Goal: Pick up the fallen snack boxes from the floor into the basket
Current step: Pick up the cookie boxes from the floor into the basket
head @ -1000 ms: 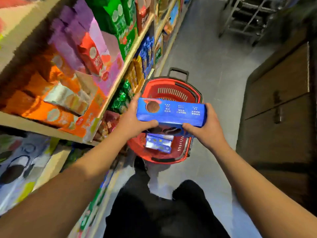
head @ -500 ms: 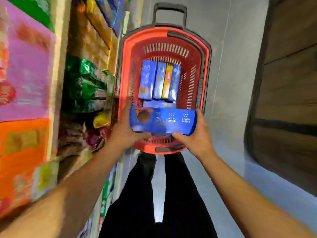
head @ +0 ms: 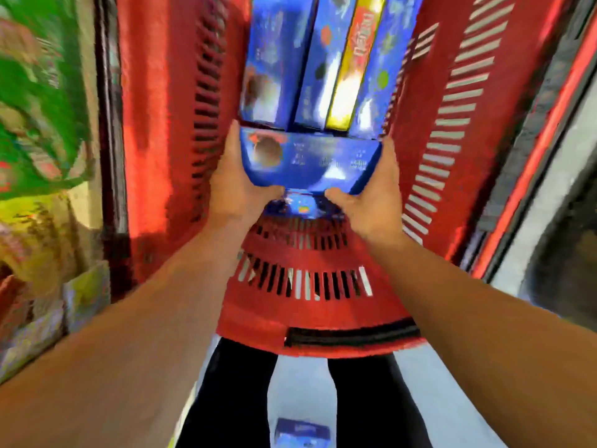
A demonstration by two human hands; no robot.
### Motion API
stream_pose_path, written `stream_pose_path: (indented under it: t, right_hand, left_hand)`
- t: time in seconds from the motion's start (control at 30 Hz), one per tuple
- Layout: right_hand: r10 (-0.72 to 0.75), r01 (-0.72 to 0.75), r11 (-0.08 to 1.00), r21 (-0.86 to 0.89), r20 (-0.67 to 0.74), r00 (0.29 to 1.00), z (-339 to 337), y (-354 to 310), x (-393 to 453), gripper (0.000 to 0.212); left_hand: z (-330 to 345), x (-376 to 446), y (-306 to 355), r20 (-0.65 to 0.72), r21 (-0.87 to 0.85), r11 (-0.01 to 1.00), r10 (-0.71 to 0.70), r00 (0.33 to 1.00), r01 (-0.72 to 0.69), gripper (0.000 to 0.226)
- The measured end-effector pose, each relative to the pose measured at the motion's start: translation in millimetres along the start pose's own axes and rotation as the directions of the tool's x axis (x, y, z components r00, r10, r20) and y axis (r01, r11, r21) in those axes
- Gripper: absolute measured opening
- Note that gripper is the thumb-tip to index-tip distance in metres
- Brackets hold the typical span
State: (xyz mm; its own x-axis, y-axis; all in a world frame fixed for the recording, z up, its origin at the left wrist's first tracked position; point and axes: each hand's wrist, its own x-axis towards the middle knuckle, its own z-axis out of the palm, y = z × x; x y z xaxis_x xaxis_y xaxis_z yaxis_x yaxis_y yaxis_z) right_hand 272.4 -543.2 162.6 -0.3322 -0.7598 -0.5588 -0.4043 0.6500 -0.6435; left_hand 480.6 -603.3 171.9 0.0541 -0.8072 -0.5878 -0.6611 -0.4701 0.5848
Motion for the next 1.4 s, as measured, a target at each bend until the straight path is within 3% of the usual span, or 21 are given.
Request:
stream_pose_path:
  t: [0.23, 0.43, 0.6, 0.73, 0.83, 0.97, 1.1, 1.27, 1.4]
  right_hand:
    - [-0.019, 0.012, 0.996, -0.084, -0.083, 0.996, 34, 37, 41, 0.117]
    - [-0.05, 0.045, 0.969, -0.245, -0.018, 0.999, 19, 10, 15, 0.119]
    - [-0.143, 0.201, 0.878, -0.434, 0.163, 0.976, -33, -54, -46, 0.114]
    - [-0.193, 0.256, 0.816, -0.518, 0.173, 0.966, -107, -106, -123, 0.108]
    - [-0.143, 0.185, 0.828, -0.529, 0.119, 0.983, -154, -133, -185, 0.109]
    - [-0.072, 0.045, 0.85, -0.524, -0.031, 0.997, -199, -149, -284, 0.108]
    - [0.022, -0.112, 0.863, -0.493, -0.184, 0.983, -228, -155, -383, 0.106]
    - [0.164, -0.311, 0.882, -0.355, -0.387, 0.907, -245, -130, -494, 0.111]
    - [0.328, -0.465, 0.871, -0.158, -0.518, 0.79, -251, -92, -577, 0.108]
  left_hand:
    - [40, 33, -34, -0.091, 0.061, 0.996, 0.078, 0.993, -0.073, 0.112]
    - [30, 17, -7, -0.054, 0.096, 0.991, 0.096, 0.994, -0.09, 0.118]
    - [-17, -40, 65, 0.127, 0.232, 0.931, 0.258, 0.958, -0.282, 0.103]
    - [-69, -106, 135, 0.292, 0.284, 0.86, 0.344, 0.892, -0.425, 0.085]
    - [-107, -154, 171, 0.451, 0.355, 0.76, 0.371, 0.812, -0.544, 0.088]
    - [-146, -228, 210, 0.561, 0.319, 0.594, 0.51, 0.652, -0.738, 0.084]
    - [-167, -299, 256, 0.686, 0.296, 0.414, 0.534, 0.494, -0.86, 0.087]
    - [-155, -378, 287, 0.804, 0.21, 0.164, 0.532, 0.266, -0.964, 0.091]
    - [-109, -458, 300, 0.872, 0.088, -0.023, 0.485, 0.066, -0.996, 0.093]
